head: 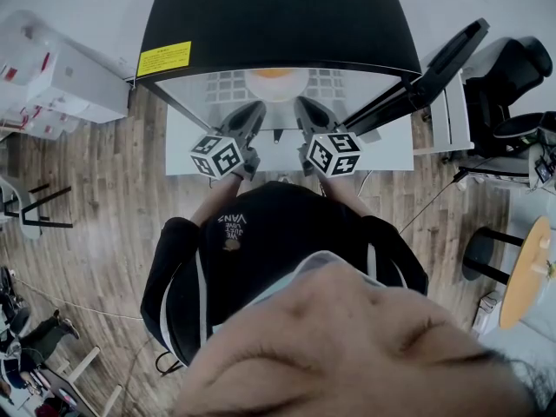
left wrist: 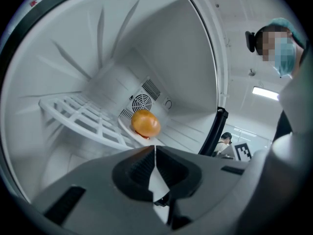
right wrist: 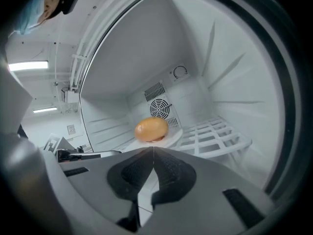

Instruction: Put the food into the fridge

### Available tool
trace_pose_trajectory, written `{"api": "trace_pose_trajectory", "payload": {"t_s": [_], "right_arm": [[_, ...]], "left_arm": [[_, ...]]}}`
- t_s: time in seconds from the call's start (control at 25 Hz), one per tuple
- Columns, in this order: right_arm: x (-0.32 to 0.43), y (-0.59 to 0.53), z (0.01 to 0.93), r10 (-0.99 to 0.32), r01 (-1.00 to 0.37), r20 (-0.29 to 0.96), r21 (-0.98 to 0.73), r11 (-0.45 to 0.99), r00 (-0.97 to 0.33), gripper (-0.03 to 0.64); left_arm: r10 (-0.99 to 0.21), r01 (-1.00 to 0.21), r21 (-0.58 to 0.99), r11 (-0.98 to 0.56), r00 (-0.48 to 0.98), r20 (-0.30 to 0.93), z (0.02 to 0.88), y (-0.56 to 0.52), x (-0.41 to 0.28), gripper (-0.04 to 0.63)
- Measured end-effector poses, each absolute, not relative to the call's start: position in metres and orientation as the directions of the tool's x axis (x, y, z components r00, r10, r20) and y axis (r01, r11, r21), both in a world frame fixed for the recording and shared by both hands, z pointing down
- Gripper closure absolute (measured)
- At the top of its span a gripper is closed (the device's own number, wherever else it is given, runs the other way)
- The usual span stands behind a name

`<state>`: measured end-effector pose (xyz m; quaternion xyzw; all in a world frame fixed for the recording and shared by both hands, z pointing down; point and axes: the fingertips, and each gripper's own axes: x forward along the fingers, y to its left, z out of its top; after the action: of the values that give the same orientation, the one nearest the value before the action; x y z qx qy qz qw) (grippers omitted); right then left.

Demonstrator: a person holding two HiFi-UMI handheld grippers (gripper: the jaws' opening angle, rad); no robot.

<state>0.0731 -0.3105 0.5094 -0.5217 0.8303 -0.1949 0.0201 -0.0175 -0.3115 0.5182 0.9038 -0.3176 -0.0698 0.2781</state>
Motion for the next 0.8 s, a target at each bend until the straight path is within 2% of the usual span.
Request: {"api": "trace_pose_trajectory", "payload": {"t_s": [0.8], "right_arm": [[0.073, -0.277, 0.509, -0.891, -0.874, 0.170, -0.339, 0.349, -0.421, 0.604]], "left_arm": [[-0.586, -0.516, 0.539, -0.666, 0.809, 0.049, 0.516, -0.281, -0.021, 0.574]]}}
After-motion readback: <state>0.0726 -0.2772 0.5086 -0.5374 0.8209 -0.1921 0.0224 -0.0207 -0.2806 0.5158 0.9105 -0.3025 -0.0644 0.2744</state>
